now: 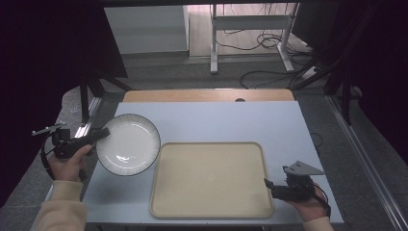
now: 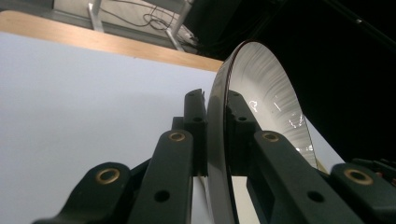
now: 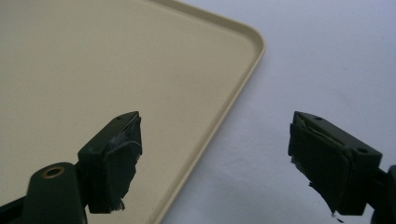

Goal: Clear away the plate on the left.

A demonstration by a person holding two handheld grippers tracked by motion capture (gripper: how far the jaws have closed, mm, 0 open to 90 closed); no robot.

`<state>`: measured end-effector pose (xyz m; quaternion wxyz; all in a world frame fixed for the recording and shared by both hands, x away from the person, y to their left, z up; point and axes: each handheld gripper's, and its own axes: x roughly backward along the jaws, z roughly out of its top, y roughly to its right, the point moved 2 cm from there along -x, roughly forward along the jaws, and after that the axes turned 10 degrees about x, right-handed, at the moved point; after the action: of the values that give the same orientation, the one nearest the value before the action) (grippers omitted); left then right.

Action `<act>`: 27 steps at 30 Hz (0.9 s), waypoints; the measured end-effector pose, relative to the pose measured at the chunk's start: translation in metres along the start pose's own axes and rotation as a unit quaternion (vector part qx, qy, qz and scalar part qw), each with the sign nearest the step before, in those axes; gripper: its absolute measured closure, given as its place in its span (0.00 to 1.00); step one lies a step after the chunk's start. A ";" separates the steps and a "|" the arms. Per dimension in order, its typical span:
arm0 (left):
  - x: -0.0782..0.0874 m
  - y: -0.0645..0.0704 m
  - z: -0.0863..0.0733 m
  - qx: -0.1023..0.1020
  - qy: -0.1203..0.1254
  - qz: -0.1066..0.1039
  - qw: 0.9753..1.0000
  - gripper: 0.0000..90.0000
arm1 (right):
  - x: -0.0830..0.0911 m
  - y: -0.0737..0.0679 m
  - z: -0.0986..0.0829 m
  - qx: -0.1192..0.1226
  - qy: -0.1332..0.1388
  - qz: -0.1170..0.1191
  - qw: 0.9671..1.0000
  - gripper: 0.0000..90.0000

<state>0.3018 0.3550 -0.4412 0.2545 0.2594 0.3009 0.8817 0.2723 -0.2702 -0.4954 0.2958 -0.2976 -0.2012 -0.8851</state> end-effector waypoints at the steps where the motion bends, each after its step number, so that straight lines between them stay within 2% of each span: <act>1: -0.001 0.002 0.000 -0.003 -0.001 -0.001 1.000 0.92 | 0.000 0.000 0.000 0.000 -0.001 0.000 1.000 0.20; 7: -0.007 0.012 -0.001 -0.010 -0.005 -0.009 1.000 0.91 | -0.001 0.000 0.000 0.001 -0.002 0.000 1.000 0.20; 11: -0.012 0.020 -0.002 -0.018 -0.010 -0.016 1.000 0.92 | -0.001 0.000 0.000 0.003 -0.003 -0.001 1.000 0.20; 14: -0.018 0.029 -0.004 -0.033 -0.018 -0.025 0.999 0.92 | -0.001 0.000 0.000 0.004 -0.004 0.000 1.000 0.20; 18: -0.026 0.036 -0.007 -0.037 -0.024 -0.031 0.999 0.92 | -0.001 0.000 0.000 0.003 -0.003 -0.001 1.000 0.20; 27: -0.044 0.048 -0.016 -0.046 -0.042 -0.031 0.998 0.91 | -0.001 0.000 0.000 0.004 -0.004 0.000 1.000 0.20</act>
<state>0.3111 0.2891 -0.4339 0.3060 0.2748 0.2574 0.8744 0.2730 -0.2700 -0.4964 0.2962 -0.3000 -0.2062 -0.8830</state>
